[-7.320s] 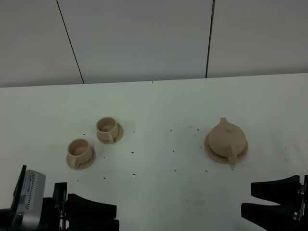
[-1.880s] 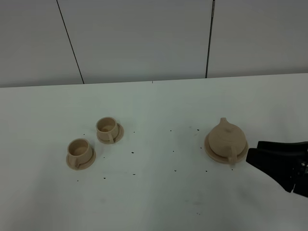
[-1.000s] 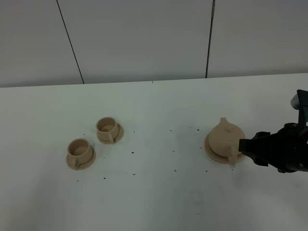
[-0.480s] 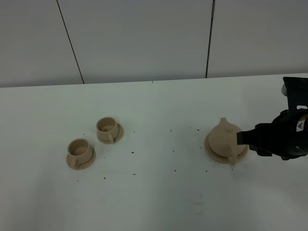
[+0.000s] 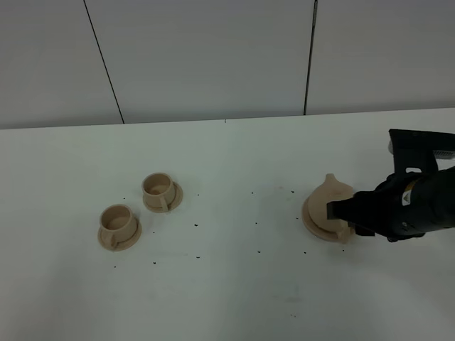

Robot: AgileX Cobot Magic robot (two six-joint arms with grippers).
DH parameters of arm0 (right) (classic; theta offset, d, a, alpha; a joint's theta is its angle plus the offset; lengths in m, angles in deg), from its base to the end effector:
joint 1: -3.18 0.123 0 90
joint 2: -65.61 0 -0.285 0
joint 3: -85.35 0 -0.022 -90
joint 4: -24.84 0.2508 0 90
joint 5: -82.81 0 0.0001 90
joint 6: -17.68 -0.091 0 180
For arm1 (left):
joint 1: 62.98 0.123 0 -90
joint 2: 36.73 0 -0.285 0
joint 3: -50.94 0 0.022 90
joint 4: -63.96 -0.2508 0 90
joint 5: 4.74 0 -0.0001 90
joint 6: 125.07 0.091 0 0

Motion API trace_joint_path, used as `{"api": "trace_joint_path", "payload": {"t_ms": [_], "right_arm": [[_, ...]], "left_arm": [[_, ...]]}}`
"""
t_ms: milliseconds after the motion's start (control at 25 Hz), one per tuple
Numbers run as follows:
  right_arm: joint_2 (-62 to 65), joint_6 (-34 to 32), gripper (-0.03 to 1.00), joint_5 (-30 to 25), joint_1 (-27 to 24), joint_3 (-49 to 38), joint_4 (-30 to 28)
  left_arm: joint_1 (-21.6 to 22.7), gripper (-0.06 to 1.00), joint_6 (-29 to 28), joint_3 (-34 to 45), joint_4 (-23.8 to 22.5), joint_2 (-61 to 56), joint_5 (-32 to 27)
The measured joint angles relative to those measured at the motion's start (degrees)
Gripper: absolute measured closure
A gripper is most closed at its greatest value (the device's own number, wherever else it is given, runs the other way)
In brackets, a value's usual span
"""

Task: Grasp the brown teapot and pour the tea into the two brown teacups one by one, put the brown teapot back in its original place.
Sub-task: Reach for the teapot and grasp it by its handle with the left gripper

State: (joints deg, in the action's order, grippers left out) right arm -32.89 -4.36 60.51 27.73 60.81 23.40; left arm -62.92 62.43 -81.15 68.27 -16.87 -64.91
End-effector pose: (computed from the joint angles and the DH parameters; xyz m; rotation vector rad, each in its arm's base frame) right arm 0.2878 0.1305 0.2117 -0.0821 2.5624 0.2966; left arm 0.0274 -0.0059 0.2792 0.1385 2.2259 -0.0212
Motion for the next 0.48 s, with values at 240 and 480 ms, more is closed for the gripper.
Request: {"api": "trace_joint_path", "payload": {"t_ms": [240,480], "right_arm": [[-3.27,-1.72,0.56,0.92,1.46,2.59,0.11],[-6.73,-1.78,0.56,2.02,1.83,4.48,0.24]], "left_arm": [[0.0,0.68,0.0,0.0,0.0,0.0,0.0],[0.0,0.68,0.0,0.0,0.0,0.0,0.0]]}}
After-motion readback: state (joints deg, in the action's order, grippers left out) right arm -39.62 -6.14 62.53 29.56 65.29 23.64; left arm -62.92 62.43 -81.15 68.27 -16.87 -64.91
